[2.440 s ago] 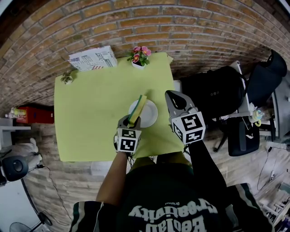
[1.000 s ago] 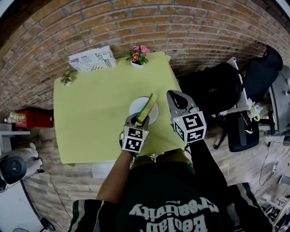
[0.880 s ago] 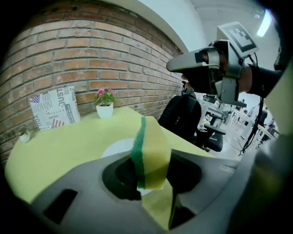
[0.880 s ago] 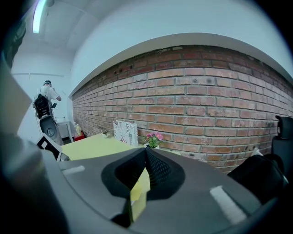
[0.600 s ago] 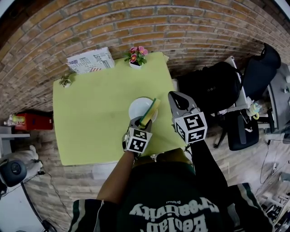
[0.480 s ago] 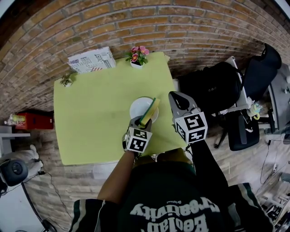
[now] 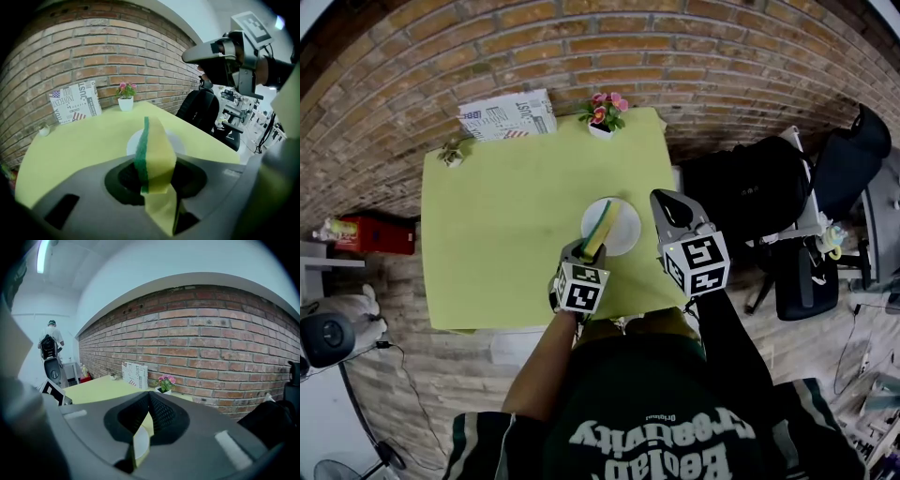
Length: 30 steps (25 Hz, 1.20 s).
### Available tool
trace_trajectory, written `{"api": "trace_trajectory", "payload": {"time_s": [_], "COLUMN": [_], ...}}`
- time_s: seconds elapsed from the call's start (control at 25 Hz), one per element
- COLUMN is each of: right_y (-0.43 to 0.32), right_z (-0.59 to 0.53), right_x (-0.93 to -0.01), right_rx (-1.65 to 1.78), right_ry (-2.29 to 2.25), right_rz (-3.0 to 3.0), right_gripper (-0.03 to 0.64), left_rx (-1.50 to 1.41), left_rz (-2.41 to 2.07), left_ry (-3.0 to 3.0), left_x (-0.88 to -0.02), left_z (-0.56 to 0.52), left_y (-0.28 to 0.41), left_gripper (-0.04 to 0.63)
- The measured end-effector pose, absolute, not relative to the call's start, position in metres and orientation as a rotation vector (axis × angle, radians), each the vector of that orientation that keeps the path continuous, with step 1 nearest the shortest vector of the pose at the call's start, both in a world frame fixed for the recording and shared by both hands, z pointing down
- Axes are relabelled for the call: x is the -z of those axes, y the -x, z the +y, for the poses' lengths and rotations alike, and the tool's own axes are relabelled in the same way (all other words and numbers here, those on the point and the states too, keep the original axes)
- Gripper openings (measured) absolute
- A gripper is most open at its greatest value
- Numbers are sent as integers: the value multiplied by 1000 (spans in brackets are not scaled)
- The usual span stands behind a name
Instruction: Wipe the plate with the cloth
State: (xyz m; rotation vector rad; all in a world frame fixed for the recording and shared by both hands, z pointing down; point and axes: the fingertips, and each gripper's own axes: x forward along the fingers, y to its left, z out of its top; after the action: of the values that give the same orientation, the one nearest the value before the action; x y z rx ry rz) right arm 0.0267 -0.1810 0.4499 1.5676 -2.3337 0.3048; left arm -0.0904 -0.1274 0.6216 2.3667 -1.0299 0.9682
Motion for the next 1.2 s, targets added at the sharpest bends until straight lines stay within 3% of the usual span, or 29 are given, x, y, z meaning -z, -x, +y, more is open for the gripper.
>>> {"api": "trace_trajectory", "payload": {"time_s": [0.64, 1.2], "right_y": [3, -10], "right_z": [-178, -168], "right_x": [-440, -440], "right_rx": [-240, -254], "right_ry": [-1549, -1608], "right_rz": [-2344, -2318], "right_gripper": [14, 14], "left_rx": [-910, -850], "left_rz": [-1200, -1168], "left_ry": [-2254, -2366], "left_x": [-612, -587], "left_z": [-133, -136], "left_y": [158, 133], "left_gripper": [130, 130]}}
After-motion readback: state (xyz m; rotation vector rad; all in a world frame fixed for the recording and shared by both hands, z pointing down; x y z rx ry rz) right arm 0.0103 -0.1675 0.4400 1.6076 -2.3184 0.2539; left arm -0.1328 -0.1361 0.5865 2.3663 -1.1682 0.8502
